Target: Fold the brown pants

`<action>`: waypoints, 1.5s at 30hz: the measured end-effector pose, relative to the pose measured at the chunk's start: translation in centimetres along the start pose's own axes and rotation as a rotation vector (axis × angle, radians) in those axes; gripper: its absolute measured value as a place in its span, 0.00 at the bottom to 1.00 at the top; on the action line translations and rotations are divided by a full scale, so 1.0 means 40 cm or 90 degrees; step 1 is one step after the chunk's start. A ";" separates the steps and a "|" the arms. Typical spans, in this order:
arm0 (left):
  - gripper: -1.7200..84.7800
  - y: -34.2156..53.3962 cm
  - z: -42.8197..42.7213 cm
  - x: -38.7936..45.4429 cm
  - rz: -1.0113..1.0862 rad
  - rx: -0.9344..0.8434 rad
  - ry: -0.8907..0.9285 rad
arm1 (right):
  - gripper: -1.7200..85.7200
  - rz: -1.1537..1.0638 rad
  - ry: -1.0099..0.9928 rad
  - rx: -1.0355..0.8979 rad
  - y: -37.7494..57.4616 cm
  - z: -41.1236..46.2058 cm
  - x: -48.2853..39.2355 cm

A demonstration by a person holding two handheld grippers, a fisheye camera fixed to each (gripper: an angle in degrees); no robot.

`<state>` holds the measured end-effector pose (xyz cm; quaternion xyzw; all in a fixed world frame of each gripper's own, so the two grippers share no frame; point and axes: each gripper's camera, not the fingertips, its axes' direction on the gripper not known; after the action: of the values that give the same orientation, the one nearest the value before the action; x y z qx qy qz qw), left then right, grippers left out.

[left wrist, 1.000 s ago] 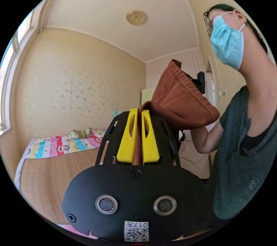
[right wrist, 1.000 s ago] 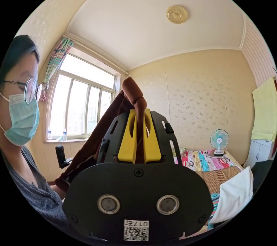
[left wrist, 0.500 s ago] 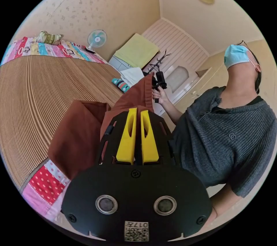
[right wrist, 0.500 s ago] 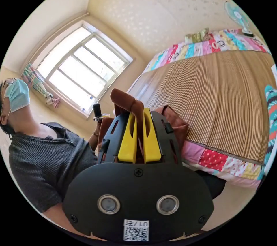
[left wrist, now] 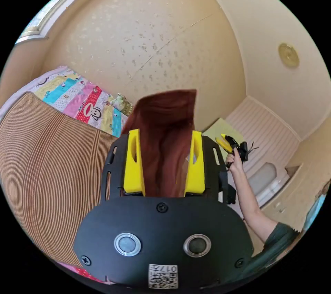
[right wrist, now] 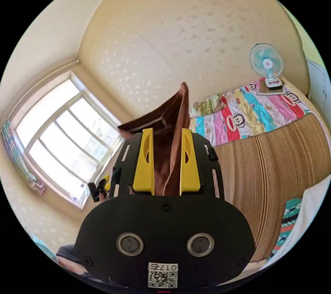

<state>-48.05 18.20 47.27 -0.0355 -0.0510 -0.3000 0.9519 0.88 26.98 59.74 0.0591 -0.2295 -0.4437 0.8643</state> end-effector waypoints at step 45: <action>0.03 0.536 0.059 -0.233 -0.108 -0.380 0.148 | 0.03 0.381 0.028 0.049 0.900 -0.144 0.401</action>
<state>-43.50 41.26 47.72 -0.2738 0.1451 -0.3819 0.8707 38.15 35.23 71.17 0.0308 -0.2344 -0.1587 0.9586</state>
